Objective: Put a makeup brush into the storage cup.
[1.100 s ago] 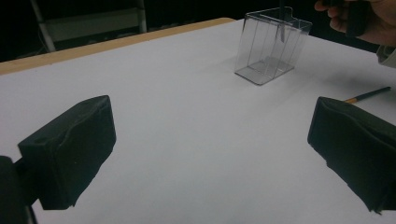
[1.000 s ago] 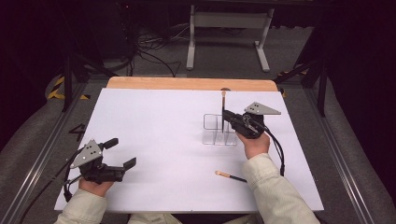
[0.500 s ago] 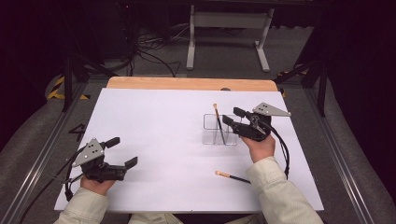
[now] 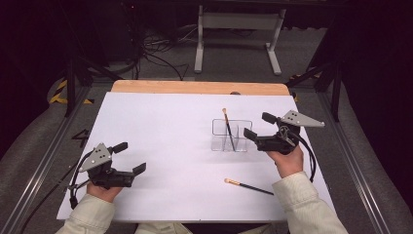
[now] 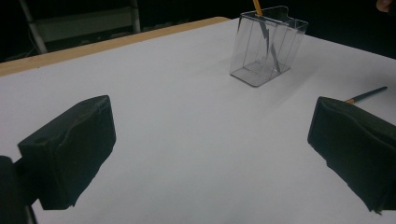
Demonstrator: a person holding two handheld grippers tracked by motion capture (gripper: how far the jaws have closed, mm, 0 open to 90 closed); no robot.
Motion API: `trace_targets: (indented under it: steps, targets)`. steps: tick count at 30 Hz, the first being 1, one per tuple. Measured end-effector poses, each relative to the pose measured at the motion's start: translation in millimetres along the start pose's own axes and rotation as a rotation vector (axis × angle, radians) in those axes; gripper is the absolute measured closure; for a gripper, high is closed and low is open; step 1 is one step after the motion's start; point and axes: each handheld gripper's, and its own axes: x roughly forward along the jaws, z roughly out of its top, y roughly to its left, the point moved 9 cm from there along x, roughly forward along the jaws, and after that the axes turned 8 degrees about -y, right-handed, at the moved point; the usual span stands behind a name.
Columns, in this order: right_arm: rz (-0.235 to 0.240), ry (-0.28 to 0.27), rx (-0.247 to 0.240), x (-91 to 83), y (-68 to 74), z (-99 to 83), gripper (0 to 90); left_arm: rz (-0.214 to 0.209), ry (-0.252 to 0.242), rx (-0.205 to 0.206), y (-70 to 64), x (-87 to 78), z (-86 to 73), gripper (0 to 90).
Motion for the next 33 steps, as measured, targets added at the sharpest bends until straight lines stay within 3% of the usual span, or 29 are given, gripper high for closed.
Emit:
trace_targets:
  steps: [6, 19, 27, 33]
  targets:
    - [0.01, -0.03, -0.011, -16.4, 2.0, 7.4, 0.1, 0.0, 0.0, 0.0, 0.1, -0.5, 0.3, 1.7]
    - [0.017, -0.024, -0.04, -39.2, 4.9, 10.4, 0.1, -0.002, -0.002, 0.0, -0.2, -0.4, 0.8, 1.7]
    - [0.018, -0.019, -0.049, -48.9, -0.7, 9.5, 0.1, -0.003, -0.003, -0.001, -0.4, 0.7, 1.0, 1.7]
    - [0.045, -0.005, -0.055, -56.9, -0.7, 8.5, 0.2, -0.004, -0.003, -0.002, -0.6, 1.0, 0.8, 1.7]
